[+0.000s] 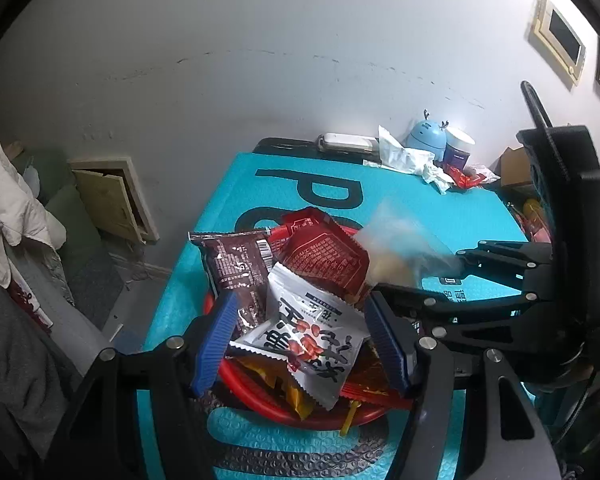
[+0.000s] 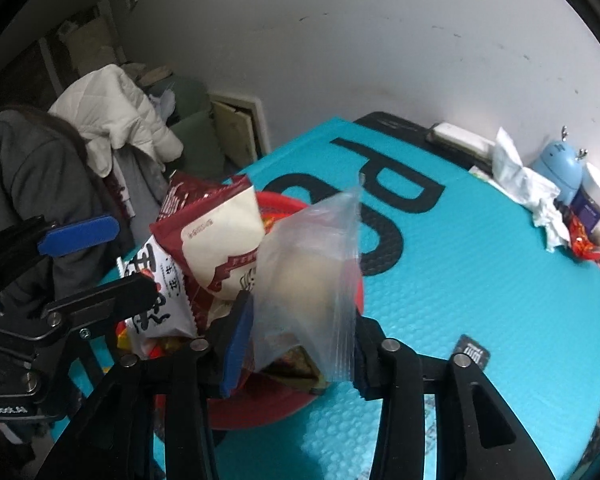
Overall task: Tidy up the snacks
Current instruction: 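Lower the red-gold pouch and clear bag into the basket, then open both tools and withdraw them from the basket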
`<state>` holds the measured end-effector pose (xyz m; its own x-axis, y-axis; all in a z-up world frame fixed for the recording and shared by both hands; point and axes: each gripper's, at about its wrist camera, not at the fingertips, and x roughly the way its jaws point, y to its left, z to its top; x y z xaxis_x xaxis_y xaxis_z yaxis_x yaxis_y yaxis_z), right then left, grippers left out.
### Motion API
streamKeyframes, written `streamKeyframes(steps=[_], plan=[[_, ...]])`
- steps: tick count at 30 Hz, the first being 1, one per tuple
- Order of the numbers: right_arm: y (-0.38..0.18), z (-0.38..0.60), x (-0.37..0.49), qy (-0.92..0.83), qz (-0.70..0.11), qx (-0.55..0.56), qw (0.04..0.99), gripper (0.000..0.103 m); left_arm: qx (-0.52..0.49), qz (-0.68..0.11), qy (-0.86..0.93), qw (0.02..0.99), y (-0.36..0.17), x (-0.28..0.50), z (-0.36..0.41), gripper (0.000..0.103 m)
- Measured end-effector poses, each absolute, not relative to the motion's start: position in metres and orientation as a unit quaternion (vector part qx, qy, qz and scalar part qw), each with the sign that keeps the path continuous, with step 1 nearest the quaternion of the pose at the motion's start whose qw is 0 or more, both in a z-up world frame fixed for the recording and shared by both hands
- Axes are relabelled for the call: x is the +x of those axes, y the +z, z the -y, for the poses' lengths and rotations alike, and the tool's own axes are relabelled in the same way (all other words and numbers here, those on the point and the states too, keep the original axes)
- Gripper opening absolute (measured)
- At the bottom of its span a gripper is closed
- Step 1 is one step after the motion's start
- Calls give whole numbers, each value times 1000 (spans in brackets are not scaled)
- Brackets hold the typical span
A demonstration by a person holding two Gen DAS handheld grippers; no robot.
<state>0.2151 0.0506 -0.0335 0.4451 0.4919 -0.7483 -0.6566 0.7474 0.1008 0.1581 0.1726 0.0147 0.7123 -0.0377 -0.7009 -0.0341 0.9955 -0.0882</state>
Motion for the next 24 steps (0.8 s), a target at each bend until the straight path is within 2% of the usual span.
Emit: streamKeyframes(steps=[2, 6, 24], plan=[[-32, -48, 213, 348, -399, -97, 843, 62, -50, -380, -5, 924, 14, 159, -173, 65], [-28, -46, 209, 347, -390, -101, 847, 67, -50, -379, -11, 924, 13, 159, -173, 64], [-15, -43, 195, 361, -376, -104, 847, 69, -35, -361, 0, 932, 34, 143, -164, 64]])
